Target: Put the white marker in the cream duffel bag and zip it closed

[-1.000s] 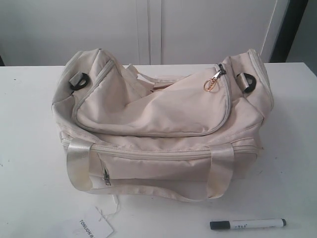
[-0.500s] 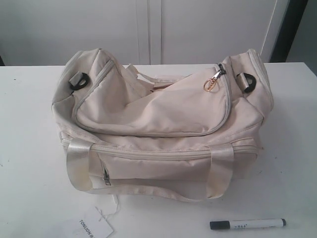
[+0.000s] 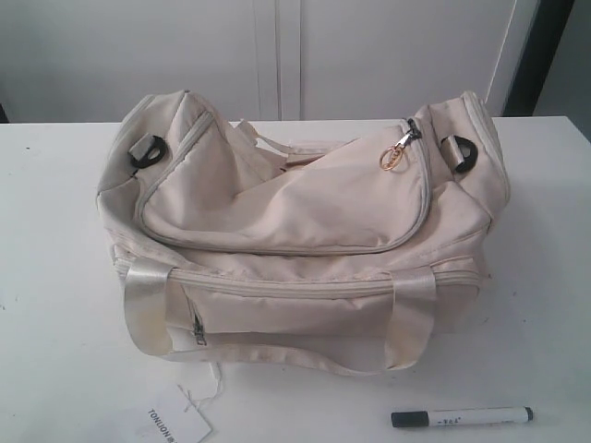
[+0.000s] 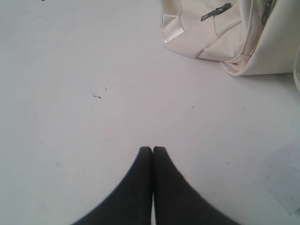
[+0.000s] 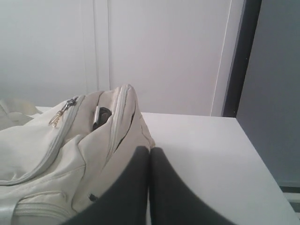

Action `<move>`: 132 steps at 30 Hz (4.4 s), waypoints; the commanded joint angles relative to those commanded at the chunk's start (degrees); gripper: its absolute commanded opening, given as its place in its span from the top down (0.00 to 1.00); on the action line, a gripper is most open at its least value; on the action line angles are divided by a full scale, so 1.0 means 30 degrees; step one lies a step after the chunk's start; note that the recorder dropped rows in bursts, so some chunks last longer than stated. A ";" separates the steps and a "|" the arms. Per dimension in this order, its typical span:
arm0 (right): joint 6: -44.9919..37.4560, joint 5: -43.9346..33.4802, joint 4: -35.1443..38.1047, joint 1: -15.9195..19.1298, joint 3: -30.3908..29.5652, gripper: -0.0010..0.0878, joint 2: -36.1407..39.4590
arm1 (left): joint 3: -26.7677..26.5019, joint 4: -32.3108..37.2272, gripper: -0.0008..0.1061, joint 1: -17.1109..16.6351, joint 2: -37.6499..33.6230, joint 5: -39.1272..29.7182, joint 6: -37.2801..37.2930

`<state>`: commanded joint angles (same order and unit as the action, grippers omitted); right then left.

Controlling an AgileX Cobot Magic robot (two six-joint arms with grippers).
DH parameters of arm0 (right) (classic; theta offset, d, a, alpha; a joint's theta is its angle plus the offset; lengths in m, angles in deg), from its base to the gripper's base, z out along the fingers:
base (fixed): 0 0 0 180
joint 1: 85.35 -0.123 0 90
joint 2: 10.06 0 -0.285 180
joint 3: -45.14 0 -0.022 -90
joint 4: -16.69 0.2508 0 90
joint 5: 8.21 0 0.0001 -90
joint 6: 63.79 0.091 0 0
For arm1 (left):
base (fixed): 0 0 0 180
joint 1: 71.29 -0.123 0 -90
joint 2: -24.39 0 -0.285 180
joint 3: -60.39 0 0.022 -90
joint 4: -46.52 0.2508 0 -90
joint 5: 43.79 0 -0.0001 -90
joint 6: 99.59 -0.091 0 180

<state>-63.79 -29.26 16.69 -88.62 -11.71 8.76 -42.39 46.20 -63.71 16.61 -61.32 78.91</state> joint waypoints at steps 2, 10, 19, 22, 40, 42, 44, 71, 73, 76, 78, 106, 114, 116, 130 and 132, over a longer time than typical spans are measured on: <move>0.0000 -0.0623 0.0000 0.0000 0.0665 0.99 0.0764 | 0.0000 0.0000 0.99 0.0000 0.0000 0.0000 0.0000; 0.0000 -0.2896 0.0141 0.0000 0.3088 0.99 0.3835 | 0.0000 0.0000 0.99 0.0000 0.0000 0.0000 0.0000; 0.0000 -0.4191 0.0819 0.0000 0.5578 0.99 0.7740 | 0.0000 0.0000 0.99 0.0000 0.0000 0.0000 0.0000; 0.0000 -0.5061 0.1766 0.0000 0.6457 0.99 0.9296 | 0.0000 0.0000 0.99 0.0000 0.0000 0.0000 0.0000; 0.0000 -0.0814 0.2622 0.0000 0.8333 0.99 1.5174 | 0.0000 0.0000 0.99 0.0000 0.0000 0.0000 0.0000; 0.0000 -0.0780 0.2657 0.0000 0.8333 0.99 1.5174 | 0.0000 0.0000 0.99 0.0000 0.0000 0.0000 0.0000; 0.0200 -0.0559 0.3239 0.0000 0.8333 0.99 1.5221 | 0.0000 0.0000 0.99 0.0000 0.0000 0.0000 0.0000; -0.3205 -0.7958 0.6795 0.0000 1.9211 0.99 2.5517 | 0.0000 0.0000 0.99 0.0000 0.0000 0.0000 0.0000; -0.3320 -0.8247 0.6795 0.0000 1.9664 0.99 2.5988 | 0.0000 0.0000 0.99 0.0000 0.0000 0.0000 0.0000; -0.3443 -0.8388 0.6832 0.0000 2.0093 0.99 2.6563 | 0.0000 0.0000 0.99 0.0000 0.0000 0.0000 0.0000; -0.3443 -0.8388 0.6832 0.0000 2.0264 0.99 2.6842 | 0.0000 0.0000 0.99 0.0000 0.0000 0.0000 0.0000; -0.2792 -0.7044 0.5612 0.0000 2.0305 0.54 2.9041 | 0.0000 0.0000 0.99 0.0000 0.0000 0.0000 0.0000; -0.2792 -0.7044 0.5612 0.0000 2.0305 0.56 2.9699 | 0.0000 0.0000 0.99 0.0000 0.0000 0.0000 0.0000; -0.2792 -0.7079 0.5612 0.0000 2.0305 0.62 2.9714 | 0.0000 0.0000 0.99 0.0000 0.0000 0.0000 0.0000; -0.2420 -0.7272 0.5965 0.0000 2.0378 0.99 2.9280 | 0.0000 0.0000 0.99 0.0000 0.0000 0.0000 0.0000; -0.2420 -0.7206 0.6092 0.0000 2.0378 0.99 2.9036 | 0.0000 0.0000 0.99 0.0000 0.0000 0.0000 0.0000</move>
<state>-71.05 -50.88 34.97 -88.62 49.43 95.87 -42.39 46.20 -63.71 16.61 -61.32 78.91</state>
